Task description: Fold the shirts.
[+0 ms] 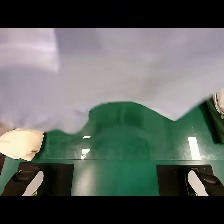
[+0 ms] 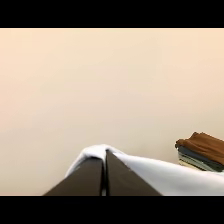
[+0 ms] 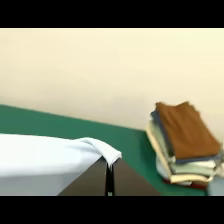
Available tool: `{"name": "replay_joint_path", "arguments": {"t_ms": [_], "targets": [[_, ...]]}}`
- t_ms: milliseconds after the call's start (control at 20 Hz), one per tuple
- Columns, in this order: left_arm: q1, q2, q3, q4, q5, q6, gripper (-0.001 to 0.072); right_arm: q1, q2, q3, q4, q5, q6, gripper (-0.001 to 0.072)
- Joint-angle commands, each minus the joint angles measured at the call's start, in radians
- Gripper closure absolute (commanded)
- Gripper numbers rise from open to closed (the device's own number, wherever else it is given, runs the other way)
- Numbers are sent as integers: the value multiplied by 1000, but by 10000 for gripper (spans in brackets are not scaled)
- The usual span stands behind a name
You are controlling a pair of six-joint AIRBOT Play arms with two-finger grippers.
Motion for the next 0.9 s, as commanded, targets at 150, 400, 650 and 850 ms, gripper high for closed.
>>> {"name": "replay_joint_path", "arguments": {"t_ms": [150, 400, 650, 850], "targets": [[0, -61, -212, 0, -137, -29, 687, -14, -180, 57, -34, 154, 3, 696], [-3, -284, -551, -5, -198, -11, 686, 34, -436, -200, -38, 210, 2, 695], [-3, -643, -676, -10, 4, 82, 686, 80, -756, -307, -42, 135, 2, 695], [-3, -857, -606, -76, 195, 211, 686, 80, -946, -163, -34, 69, 16, 696]]}}
